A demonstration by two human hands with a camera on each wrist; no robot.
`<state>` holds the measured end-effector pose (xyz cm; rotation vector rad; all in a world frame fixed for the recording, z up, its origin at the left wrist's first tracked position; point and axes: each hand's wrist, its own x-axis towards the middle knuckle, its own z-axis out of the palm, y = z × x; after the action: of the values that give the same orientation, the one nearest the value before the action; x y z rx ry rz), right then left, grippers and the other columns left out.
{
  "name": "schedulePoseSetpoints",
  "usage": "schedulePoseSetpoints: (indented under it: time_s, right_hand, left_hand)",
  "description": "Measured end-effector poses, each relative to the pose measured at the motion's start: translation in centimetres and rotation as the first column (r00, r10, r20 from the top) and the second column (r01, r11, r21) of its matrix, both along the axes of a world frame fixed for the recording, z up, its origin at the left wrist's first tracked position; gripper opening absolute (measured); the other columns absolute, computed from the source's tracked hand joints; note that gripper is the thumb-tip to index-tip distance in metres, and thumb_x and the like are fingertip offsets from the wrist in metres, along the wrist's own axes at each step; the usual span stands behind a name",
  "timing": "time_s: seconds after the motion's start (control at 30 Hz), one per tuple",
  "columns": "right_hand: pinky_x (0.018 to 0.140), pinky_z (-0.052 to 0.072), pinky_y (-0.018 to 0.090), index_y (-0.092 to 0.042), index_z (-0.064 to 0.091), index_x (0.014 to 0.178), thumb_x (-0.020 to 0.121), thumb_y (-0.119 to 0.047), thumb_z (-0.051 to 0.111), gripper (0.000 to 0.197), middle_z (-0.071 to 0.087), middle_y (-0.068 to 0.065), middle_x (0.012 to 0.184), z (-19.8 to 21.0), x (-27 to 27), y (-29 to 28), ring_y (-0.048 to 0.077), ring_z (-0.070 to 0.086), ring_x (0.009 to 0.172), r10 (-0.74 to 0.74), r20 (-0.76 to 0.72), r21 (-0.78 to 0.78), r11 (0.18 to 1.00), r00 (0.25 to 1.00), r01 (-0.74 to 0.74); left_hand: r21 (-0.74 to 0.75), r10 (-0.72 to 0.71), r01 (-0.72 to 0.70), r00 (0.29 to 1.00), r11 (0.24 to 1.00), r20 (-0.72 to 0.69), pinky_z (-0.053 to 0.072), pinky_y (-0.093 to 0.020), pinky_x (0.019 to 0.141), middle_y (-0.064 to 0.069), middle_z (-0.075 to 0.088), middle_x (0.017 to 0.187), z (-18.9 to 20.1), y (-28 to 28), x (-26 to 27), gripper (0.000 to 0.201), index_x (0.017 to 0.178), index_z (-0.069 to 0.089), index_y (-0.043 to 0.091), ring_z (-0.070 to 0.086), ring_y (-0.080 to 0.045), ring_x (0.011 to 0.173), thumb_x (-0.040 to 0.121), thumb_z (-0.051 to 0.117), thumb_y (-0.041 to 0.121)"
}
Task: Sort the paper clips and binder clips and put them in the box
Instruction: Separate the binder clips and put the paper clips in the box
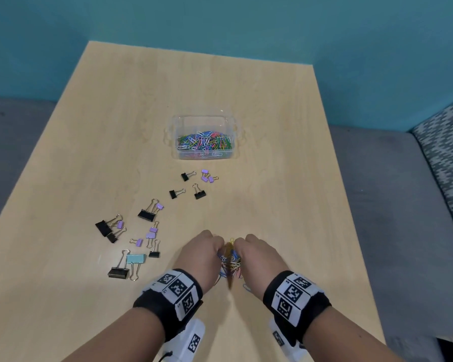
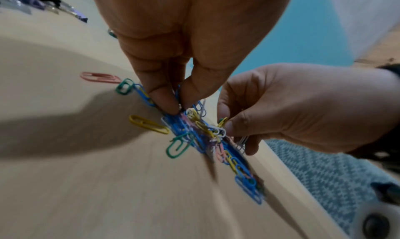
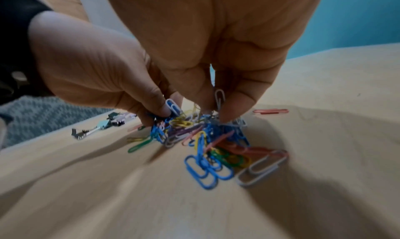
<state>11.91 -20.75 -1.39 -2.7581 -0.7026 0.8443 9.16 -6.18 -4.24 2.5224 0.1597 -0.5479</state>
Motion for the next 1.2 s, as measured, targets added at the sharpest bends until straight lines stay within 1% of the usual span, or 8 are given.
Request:
schedulePoseSetpoints:
  time_s: [0.1,0.27,0.37,0.47,0.63,0.8,1.03,1.2]
  right_hand:
    - [0.048,0.016,0.025,-0.020,0.031,0.074,0.074,0.006,0.048,0.031,0.026,-0.006,0.072,-0.6,0.6,-0.1,0.015,0.030,0.059,-0.050,-0.033,0.030,0.998,0.998,0.051]
    - [0.055,0.039,0.029,-0.021,0.050,0.075,0.076,-0.003,0.046,0.018,0.052,-0.005,0.074,-0.5,1.5,-0.8,0.020,0.054,0.068,-0.236,-0.218,0.191,0.941,0.947,0.279]
    - [0.049,0.043,0.027,-0.017,0.057,0.071,0.074,-0.001,0.052,0.017,0.053,-0.004,0.060,0.5,2.5,-0.9,0.014,0.053,0.050,-0.380,-0.454,0.308,0.782,0.806,0.542]
    - [0.043,0.042,0.019,-0.010,0.059,0.073,0.080,0.009,0.057,0.020,0.051,0.006,0.065,2.2,4.7,-0.7,0.019,0.054,0.051,-0.389,-0.605,0.380,0.625,0.695,0.681]
    - [0.051,0.052,0.028,-0.007,0.060,0.070,0.079,0.014,0.062,0.023,0.054,0.005,0.058,5.4,10.7,1.3,0.019,0.054,0.048,-0.327,-0.606,0.555,0.479,0.725,0.680]
    - [0.052,0.055,0.029,-0.010,0.056,0.068,0.079,0.013,0.062,0.027,0.054,0.005,0.061,7.7,18.5,5.9,0.014,0.052,0.048,-0.374,-0.429,0.667,0.482,0.822,0.568]
    - [0.071,0.058,0.053,-0.013,0.058,0.070,0.079,0.004,0.062,0.020,0.060,0.004,0.069,6.5,25.1,10.8,0.019,0.062,0.048,-0.466,-0.290,0.612,0.582,0.836,0.536]
    - [0.075,0.058,0.049,-0.015,0.066,0.089,0.082,-0.006,0.058,0.014,0.059,0.000,0.076,5.8,25.7,10.1,0.029,0.064,0.082,-0.421,-0.187,0.481,0.749,0.888,0.456]
  left_hand:
    - [-0.102,0.061,-0.062,0.998,0.993,-0.019,0.045,-0.031,0.066,0.001,0.054,0.088,-0.1,0.4,0.0,0.018,0.078,0.064,0.016,0.055,-0.021,0.077,0.077,0.053,0.001]
    - [-0.236,0.132,-0.136,0.991,0.962,-0.032,0.046,-0.023,0.066,0.005,0.058,0.083,1.3,1.5,0.4,0.022,0.069,0.062,0.024,0.058,-0.016,0.075,0.073,0.058,0.003]
    - [-0.415,0.289,-0.309,0.951,0.856,-0.112,0.046,-0.029,0.057,0.002,0.061,0.069,2.9,2.6,1.2,0.023,0.063,0.063,0.022,0.063,-0.022,0.066,0.070,0.062,-0.001]
    - [-0.528,0.454,-0.489,0.867,0.694,-0.206,0.043,-0.024,0.050,0.001,0.058,0.055,4.3,4.0,2.9,0.023,0.065,0.067,0.014,0.066,-0.021,0.055,0.076,0.062,-0.005]
    - [-0.640,0.531,-0.481,0.837,0.599,-0.131,0.053,-0.028,0.056,-0.002,0.058,0.058,7.2,6.8,8.1,0.020,0.069,0.067,0.006,0.058,-0.014,0.048,0.076,0.063,-0.012]
    - [-0.597,0.582,-0.450,0.813,0.664,0.034,0.056,-0.049,0.068,-0.003,0.058,0.058,8.8,9.4,14.9,0.021,0.067,0.065,0.010,0.060,-0.017,0.049,0.074,0.064,-0.010]
    - [-0.436,0.537,-0.444,0.836,0.783,0.113,0.049,-0.028,0.054,-0.002,0.061,0.059,8.3,10.5,21.5,0.025,0.066,0.062,0.018,0.064,-0.016,0.051,0.075,0.056,-0.004]
    - [-0.410,0.499,-0.432,0.864,0.803,0.067,0.058,-0.041,0.079,0.005,0.061,0.089,7.0,11.4,21.8,0.031,0.087,0.066,0.025,0.069,-0.026,0.080,0.079,0.052,-0.001]
